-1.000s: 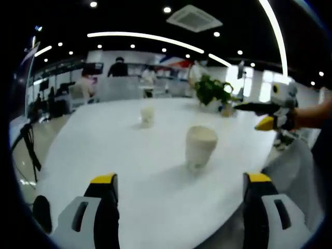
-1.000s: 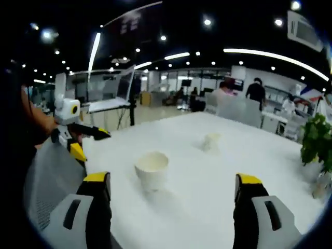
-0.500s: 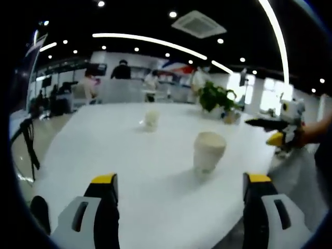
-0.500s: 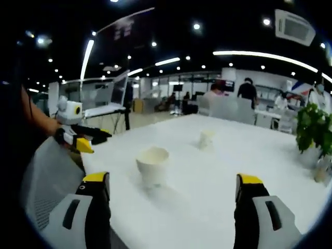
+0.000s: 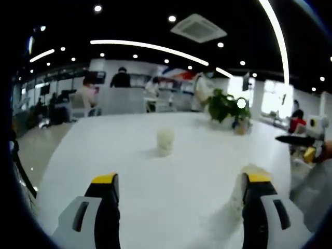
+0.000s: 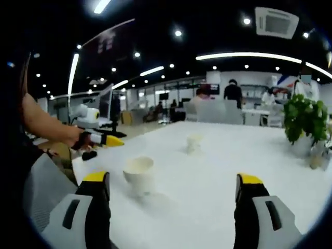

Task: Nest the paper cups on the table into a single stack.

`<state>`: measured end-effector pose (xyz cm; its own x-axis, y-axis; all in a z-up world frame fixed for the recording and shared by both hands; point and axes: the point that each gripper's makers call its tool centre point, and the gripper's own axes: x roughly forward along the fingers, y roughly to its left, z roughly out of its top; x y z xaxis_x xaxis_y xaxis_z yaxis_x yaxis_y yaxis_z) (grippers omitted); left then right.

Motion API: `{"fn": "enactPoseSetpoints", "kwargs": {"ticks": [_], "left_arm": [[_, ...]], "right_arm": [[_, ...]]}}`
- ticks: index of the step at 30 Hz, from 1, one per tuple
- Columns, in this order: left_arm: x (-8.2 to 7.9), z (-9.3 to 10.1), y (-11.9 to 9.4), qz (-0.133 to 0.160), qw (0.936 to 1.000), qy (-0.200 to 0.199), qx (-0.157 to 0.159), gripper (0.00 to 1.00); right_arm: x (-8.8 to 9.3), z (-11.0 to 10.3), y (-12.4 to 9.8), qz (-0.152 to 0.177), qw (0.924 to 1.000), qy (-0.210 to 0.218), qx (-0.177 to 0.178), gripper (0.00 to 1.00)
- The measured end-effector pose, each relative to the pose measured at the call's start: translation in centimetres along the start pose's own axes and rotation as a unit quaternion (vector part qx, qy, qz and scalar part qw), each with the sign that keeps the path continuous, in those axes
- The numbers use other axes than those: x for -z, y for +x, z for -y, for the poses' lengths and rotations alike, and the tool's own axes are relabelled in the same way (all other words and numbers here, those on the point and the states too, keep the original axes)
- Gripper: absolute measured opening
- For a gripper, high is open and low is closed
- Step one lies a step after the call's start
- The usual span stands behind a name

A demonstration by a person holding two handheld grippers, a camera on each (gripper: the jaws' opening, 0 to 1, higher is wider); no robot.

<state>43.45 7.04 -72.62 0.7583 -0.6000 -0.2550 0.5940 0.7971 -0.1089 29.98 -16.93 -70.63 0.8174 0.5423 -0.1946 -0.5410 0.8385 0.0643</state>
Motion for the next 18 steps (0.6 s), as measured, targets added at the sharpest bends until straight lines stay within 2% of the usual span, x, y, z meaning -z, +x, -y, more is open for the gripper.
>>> {"fn": "enactPoseSetpoints", "kwargs": {"ticks": [4, 12, 14, 18], "left_arm": [[-0.4, -0.2, 2.5, -0.004, 0.9999, 0.004, 0.012, 0.96], [-0.8, -0.2, 10.2, 0.000, 0.9992, 0.013, 0.039, 0.98], [-1.1, 0.1, 11.5, 0.002, 0.9991, 0.013, 0.041, 0.98], [-0.8, -1.3, 15.4, -0.005, 0.9992, 0.027, 0.030, 0.98]], "right_arm": [[-0.2, 0.3, -0.1, 0.005, 1.0000, -0.002, 0.006, 0.99], [0.2, 0.8, -0.1, -0.001, 0.9998, 0.007, 0.017, 0.97], [0.2, 1.0, -0.2, -0.002, 0.9997, 0.005, 0.023, 0.97], [0.5, 1.1, -0.1, -0.008, 0.9997, 0.003, 0.025, 0.96]]}}
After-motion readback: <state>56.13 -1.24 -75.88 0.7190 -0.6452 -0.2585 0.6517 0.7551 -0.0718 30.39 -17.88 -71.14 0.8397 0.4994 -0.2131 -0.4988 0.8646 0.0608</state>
